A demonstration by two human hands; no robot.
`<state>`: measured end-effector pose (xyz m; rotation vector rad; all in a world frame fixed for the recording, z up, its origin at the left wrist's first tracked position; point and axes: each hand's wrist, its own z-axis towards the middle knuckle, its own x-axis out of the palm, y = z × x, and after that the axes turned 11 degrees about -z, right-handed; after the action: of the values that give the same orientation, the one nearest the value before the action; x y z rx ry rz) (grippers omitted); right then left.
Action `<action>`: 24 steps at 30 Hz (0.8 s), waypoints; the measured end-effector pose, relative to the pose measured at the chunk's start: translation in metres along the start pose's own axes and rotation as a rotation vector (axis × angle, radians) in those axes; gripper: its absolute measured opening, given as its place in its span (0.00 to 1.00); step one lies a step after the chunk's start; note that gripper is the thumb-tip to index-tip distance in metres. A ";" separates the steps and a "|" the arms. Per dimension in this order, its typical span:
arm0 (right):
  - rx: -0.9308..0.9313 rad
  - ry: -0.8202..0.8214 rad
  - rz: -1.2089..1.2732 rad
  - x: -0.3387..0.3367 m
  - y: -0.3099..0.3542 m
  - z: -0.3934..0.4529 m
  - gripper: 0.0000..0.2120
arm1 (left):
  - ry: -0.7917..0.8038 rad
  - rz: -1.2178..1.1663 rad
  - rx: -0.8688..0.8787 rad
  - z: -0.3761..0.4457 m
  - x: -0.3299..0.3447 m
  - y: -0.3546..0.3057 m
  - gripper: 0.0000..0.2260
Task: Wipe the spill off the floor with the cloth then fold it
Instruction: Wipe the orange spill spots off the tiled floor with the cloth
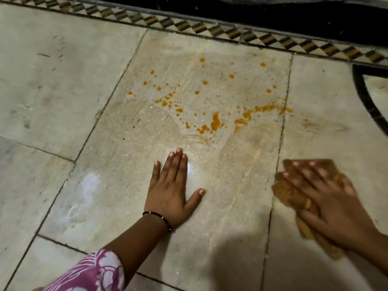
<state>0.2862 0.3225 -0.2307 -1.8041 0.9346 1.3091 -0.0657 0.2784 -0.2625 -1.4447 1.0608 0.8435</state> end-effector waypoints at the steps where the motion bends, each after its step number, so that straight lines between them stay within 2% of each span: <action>1: 0.063 0.030 0.018 0.000 -0.018 0.005 0.33 | -0.002 0.000 0.000 0.000 0.000 0.000 0.38; 4: 0.191 0.020 0.004 -0.004 -0.038 0.036 0.30 | -0.002 0.001 0.003 0.000 -0.002 -0.001 0.37; 7: 0.186 0.007 -0.021 -0.016 -0.006 0.078 0.31 | 0.014 0.007 0.003 0.000 -0.004 -0.002 0.37; 9: 0.079 0.018 0.006 -0.023 0.035 0.095 0.33 | 0.016 0.012 0.003 0.000 -0.004 -0.003 0.37; 12: -0.227 -0.044 -0.030 -0.022 0.097 0.078 0.32 | 0.015 0.010 0.004 0.000 -0.003 -0.002 0.37; 15: -0.464 -0.023 -0.064 -0.017 0.085 0.041 0.35 | 0.001 -0.003 0.012 -0.001 -0.001 -0.001 0.37; 17: -0.438 0.005 -0.109 -0.016 0.053 0.027 0.38 | -0.011 -0.011 0.017 -0.001 -0.001 -0.001 0.37; 20: -0.353 0.027 -0.144 -0.018 0.029 0.025 0.33 | -0.023 -0.025 0.019 0.000 0.001 0.001 0.37; 24: -0.513 -0.033 -0.143 -0.023 0.071 0.052 0.37 | -0.025 -0.029 0.019 0.000 0.001 0.002 0.37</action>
<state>0.1962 0.3359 -0.2304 -2.1742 0.4604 1.5780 -0.0672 0.2787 -0.2644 -1.4266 1.0243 0.8270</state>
